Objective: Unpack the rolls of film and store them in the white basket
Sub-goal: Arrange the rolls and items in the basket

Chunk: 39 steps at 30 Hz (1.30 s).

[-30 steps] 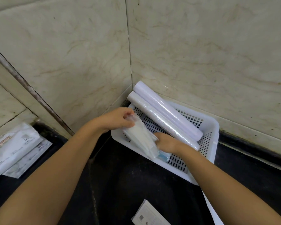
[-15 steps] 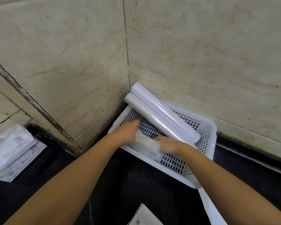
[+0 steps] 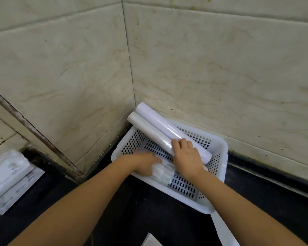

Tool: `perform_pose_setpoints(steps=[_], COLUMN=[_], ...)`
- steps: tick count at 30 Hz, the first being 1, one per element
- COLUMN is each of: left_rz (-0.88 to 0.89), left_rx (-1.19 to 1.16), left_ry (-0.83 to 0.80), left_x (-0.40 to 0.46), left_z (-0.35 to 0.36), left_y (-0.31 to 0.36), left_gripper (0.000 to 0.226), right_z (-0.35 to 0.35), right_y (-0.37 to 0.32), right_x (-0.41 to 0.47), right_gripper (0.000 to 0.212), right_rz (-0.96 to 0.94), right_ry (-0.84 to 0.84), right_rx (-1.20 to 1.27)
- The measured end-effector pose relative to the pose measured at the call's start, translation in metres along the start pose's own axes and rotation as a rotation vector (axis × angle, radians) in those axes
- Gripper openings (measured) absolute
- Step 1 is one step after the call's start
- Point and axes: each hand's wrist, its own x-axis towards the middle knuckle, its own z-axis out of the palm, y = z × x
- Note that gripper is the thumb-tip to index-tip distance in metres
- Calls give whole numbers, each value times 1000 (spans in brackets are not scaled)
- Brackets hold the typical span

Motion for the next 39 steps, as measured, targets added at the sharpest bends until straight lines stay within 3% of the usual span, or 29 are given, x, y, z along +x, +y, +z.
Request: perform_pose_setpoints(steps=[6,9,12,16,18,21,23,26,32,36,39], left_rz=[-33,-44,-23,-2,-22,-174,-280,-248,-209,-188,-200], left_rx=[-81,-75,-102,-208,-481,-1172,-1580,-1977,-2108,-2132,-2115], left_ry=[-108,-116,-83,41,190,388,398,328,343,336,327], left_x=[-4,-4,-2,-1,2,10,18,25,30,33,33], left_z=[-5,-4,0,1,-1,-8,-9,-8,-6,-14,-17], left_y=[1,1,0,-3,-3,3,8,18,20,22,23], left_gripper=[58,60,59,54,48,44,40,22,13,9,19], right_z=[3,4,2,-12,-20,-25,-24,-23,-14,-16,-29], right_y=[1,3,11,23,36,48,49,49,46,59,66], right_x=[-1,-4,-4,-2,4,11,14,20,26,26,18], right_gripper=[71,63,43,49,48,44,48,50,54,58,60], right_rz=[-22,-78,-72,-52,40,124,77,27,19,13,24], right_ry=[44,17,-16,39,92,-68,-142,-128,-54,-144,-199], right_rx=[-30,-19,-8,133,166,55,-21,-86,-148,-20,79])
